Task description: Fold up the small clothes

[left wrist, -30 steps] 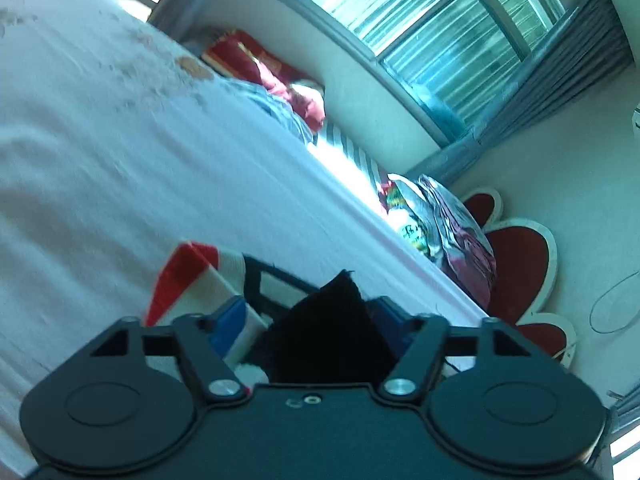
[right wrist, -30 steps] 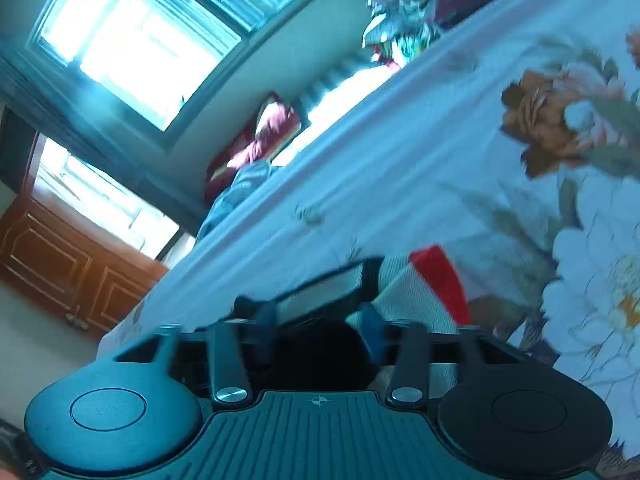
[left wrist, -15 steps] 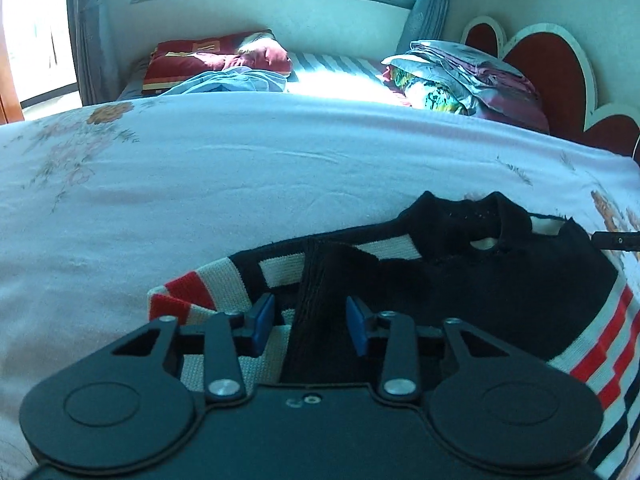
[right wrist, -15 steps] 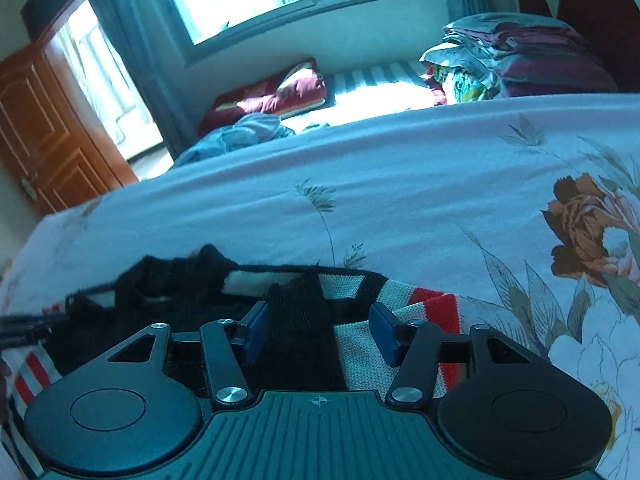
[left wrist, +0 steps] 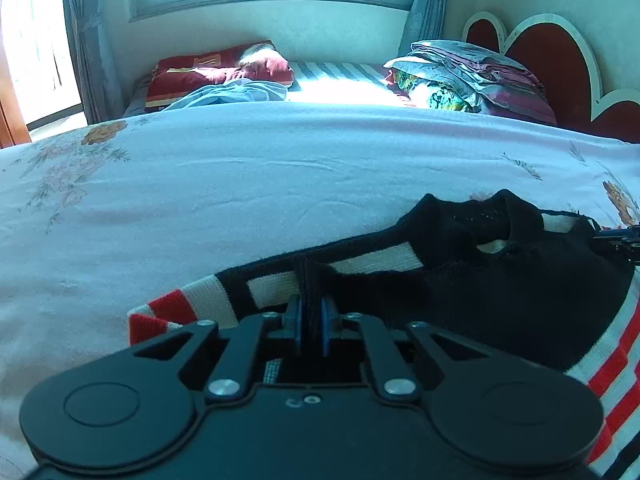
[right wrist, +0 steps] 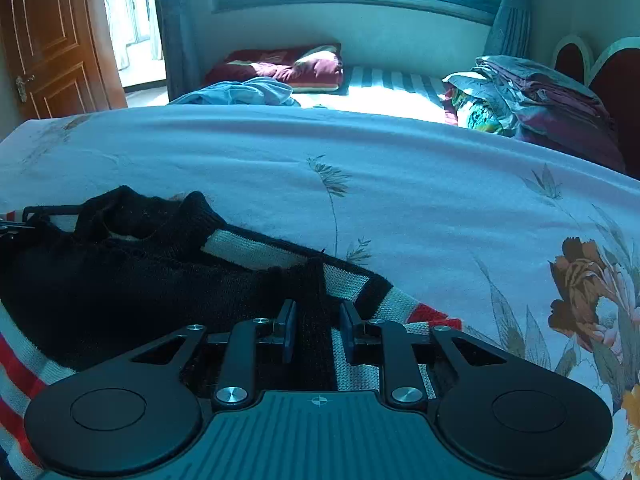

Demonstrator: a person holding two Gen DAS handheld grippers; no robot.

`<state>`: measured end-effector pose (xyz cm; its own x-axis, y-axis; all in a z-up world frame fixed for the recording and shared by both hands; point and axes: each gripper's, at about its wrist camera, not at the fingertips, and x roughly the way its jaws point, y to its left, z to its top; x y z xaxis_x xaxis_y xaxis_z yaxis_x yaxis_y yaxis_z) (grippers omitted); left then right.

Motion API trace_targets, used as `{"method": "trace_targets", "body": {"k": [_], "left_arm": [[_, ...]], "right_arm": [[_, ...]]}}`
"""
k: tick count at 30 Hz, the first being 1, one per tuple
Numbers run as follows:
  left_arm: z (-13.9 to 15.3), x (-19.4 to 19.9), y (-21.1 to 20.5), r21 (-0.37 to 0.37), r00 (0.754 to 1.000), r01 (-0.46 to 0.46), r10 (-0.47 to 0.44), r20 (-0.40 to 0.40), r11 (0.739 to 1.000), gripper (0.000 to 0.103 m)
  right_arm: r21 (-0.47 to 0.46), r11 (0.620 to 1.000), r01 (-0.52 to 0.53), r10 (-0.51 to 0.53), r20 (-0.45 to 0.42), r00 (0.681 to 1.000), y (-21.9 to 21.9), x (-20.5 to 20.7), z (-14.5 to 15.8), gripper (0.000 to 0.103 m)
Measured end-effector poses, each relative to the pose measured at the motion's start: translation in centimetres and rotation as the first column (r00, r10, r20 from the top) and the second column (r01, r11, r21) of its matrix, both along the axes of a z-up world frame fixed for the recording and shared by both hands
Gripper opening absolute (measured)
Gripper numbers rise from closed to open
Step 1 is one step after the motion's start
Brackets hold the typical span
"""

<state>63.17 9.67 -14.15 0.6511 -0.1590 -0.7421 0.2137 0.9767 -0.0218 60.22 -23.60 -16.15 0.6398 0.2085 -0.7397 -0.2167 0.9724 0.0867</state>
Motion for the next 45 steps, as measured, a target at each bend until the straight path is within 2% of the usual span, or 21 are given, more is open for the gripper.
{"method": "trace_targets", "body": {"k": [1,2,6,9,12,17,18,19,20,21,22,23,25,27,28,29,32,35,40,43,45], "left_arm": [[0.1,-0.2,0.0,-0.002,1.000,-0.003,0.003,0.010,1.000,0.007],[0.3,-0.5,0.1,-0.012,1.000,-0.008,0.009,0.028,1.000,0.007],[1.7,-1.7,2.3,-0.106,0.987,-0.084,0.097,0.125,0.991,0.006],[1.2,-0.4,4.1,-0.171,0.976,-0.189,0.204,0.073,0.967,0.006],[-0.3,0.8,3.9,-0.137,0.971,-0.234,0.239,0.019,0.962,0.007],[-0.5,0.4,2.1,0.000,0.979,-0.188,0.188,0.075,0.982,0.008],[-0.5,0.3,1.8,0.011,0.980,-0.183,0.182,0.080,0.983,0.009],[-0.5,0.1,1.6,0.026,0.981,-0.178,0.176,0.085,0.984,0.018],[-0.5,0.0,1.4,0.036,0.981,-0.179,0.175,0.090,0.983,0.025],[-0.4,-0.1,1.4,0.039,0.980,-0.180,0.176,0.096,0.983,0.042],[-0.3,-0.3,1.4,0.035,0.978,-0.182,0.178,0.105,0.983,0.067],[0.0,-0.6,1.3,0.034,0.975,-0.192,0.186,0.121,0.981,0.078],[1.0,-1.5,0.9,0.038,0.959,-0.227,0.216,0.182,0.973,0.081],[2.6,-2.6,-0.4,0.038,0.944,-0.229,0.213,0.251,0.973,0.077],[3.3,-3.1,-1.4,0.022,0.942,-0.207,0.193,0.273,0.978,0.074],[3.7,-3.4,-2.5,-0.002,0.952,-0.159,0.154,0.265,0.987,0.071],[3.0,-3.0,-6.2,-0.047,0.987,0.005,0.002,0.161,0.999,0.049],[1.5,-3.0,-8.5,-0.011,0.991,0.075,-0.073,0.108,0.997,0.045],[-0.1,-2.7,-5.6,0.059,0.996,-0.001,-0.004,0.092,0.998,0.049],[-0.5,-2.7,-1.5,0.063,0.991,-0.092,0.085,0.103,0.994,0.047],[-0.4,-2.9,0.0,0.051,0.992,-0.086,0.081,0.101,0.995,0.046]], "right_arm": [[-0.004,1.000,-0.013,0.013,0.002,1.000,0.1,0.0,0.0,0.017],[-0.003,1.000,-0.026,0.026,0.009,1.000,0.1,0.1,0.4,0.003],[0.029,0.999,0.035,-0.039,0.147,0.988,-1.2,-1.5,2.5,0.003],[0.040,0.995,0.088,-0.092,0.127,0.988,-1.9,-1.0,1.9,0.003],[0.016,0.992,0.127,-0.128,0.061,0.990,-1.7,0.0,0.0,0.003],[-0.007,0.990,0.141,-0.140,0.084,0.987,-1.5,-0.5,-0.2,0.003],[-0.013,0.991,0.136,-0.135,0.088,0.987,-1.4,-0.5,-0.1,0.003],[-0.023,0.991,0.134,-0.132,0.092,0.987,-1.2,-0.5,0.1,0.006],[-0.033,0.990,0.135,-0.131,0.104,0.986,-1.0,-0.7,0.5,0.036],[-0.048,0.988,0.144,-0.136,0.131,0.982,-0.6,-1.2,0.9,0.082],[-0.050,0.989,0.140,-0.130,0.173,0.976,-0.4,-1.8,1.3,0.094],[-0.054,0.990,0.129,-0.114,0.216,0.970,-0.1,-2.4,1.8,0.094],[-0.097,0.987,0.126,-0.098,0.253,0.963,1.1,-3.0,2.7,0.079],[-0.056,0.996,0.070,-0.055,0.232,0.971,2.3,-3.3,3.4,0.015],[-0.031,0.999,0.043,-0.035,0.213,0.977,3.2,-3.2,3.6,0.009],[-0.002,1.000,0.008,-0.007,0.184,0.983,4.5,-2.9,3.5,0.008],[0.054,0.997,-0.064,0.058,0.108,0.992,7.9,-2.1,2.9,0.008],[0.078,0.987,-0.138,0.133,0.063,0.989,10.7,-1.8,2.2,0.008],[0.012,0.986,-0.168,0.167,0.079,0.983,10.5,-1.8,1.4,0.008],[-0.215,0.976,0.019,0.005,0.108,0.994,6.9,-1.6,0.0,0.008],[-0.210,0.976,0.059,-0.036,0.111,0.993,3.6,-1.5,-0.4,0.005]]}}
